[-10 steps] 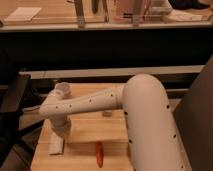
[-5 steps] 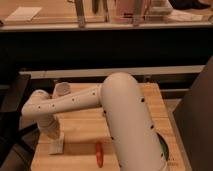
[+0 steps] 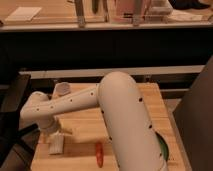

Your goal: Wipe the white sponge on the table

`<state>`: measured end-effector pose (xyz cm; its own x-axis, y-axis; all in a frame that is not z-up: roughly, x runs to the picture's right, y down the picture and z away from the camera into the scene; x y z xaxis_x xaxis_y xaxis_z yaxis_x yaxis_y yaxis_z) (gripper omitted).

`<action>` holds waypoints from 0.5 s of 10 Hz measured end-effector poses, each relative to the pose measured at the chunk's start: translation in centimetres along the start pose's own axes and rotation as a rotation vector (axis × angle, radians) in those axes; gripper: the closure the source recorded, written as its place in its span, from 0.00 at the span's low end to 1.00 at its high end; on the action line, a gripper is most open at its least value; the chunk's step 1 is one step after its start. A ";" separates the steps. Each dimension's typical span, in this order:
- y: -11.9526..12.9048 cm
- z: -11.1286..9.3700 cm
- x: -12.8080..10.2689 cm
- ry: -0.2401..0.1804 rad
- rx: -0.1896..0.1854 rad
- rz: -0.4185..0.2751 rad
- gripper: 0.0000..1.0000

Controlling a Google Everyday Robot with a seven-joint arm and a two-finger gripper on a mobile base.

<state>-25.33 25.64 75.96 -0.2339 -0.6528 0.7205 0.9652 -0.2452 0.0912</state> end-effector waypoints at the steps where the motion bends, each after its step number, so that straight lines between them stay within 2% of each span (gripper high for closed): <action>1: 0.3 0.0 -0.1 -0.002 0.001 0.013 0.20; 5: 1.4 2.5 -0.3 -0.044 0.018 0.073 0.20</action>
<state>-23.59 27.27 77.59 -0.1577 -0.6359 0.7555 0.9815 -0.1850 0.0492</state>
